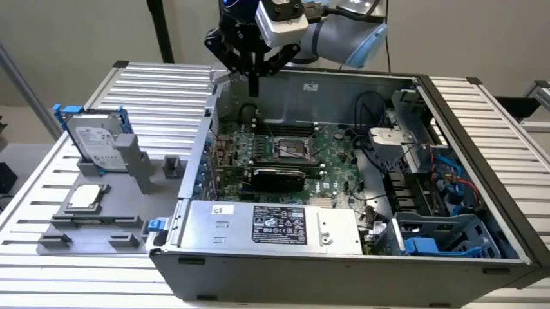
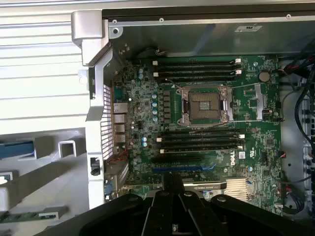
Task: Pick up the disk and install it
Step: 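Reach for the disk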
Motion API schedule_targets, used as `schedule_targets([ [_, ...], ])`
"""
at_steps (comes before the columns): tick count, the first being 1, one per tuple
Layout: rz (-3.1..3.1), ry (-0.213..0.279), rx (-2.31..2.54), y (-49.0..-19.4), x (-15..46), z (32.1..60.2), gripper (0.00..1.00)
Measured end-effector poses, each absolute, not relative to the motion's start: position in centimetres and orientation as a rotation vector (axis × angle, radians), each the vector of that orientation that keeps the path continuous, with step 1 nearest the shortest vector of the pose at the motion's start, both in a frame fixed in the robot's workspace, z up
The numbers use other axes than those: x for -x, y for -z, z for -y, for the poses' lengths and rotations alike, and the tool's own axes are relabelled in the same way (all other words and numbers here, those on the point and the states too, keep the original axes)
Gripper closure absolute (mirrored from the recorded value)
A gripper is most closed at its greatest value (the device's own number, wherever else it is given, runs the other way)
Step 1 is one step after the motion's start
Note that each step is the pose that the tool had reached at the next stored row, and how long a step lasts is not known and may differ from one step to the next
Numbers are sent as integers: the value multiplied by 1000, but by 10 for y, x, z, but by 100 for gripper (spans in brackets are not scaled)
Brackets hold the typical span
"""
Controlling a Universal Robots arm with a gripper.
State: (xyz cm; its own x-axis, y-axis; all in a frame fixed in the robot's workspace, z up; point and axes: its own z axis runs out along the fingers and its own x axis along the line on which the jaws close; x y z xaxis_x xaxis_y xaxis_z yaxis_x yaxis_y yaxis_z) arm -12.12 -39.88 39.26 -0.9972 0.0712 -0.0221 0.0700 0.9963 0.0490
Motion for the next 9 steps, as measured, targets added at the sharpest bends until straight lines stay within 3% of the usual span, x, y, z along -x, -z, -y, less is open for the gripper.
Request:
schedule_targets([
  [9,-3115,-75,-110,-393,154,399,100],
])
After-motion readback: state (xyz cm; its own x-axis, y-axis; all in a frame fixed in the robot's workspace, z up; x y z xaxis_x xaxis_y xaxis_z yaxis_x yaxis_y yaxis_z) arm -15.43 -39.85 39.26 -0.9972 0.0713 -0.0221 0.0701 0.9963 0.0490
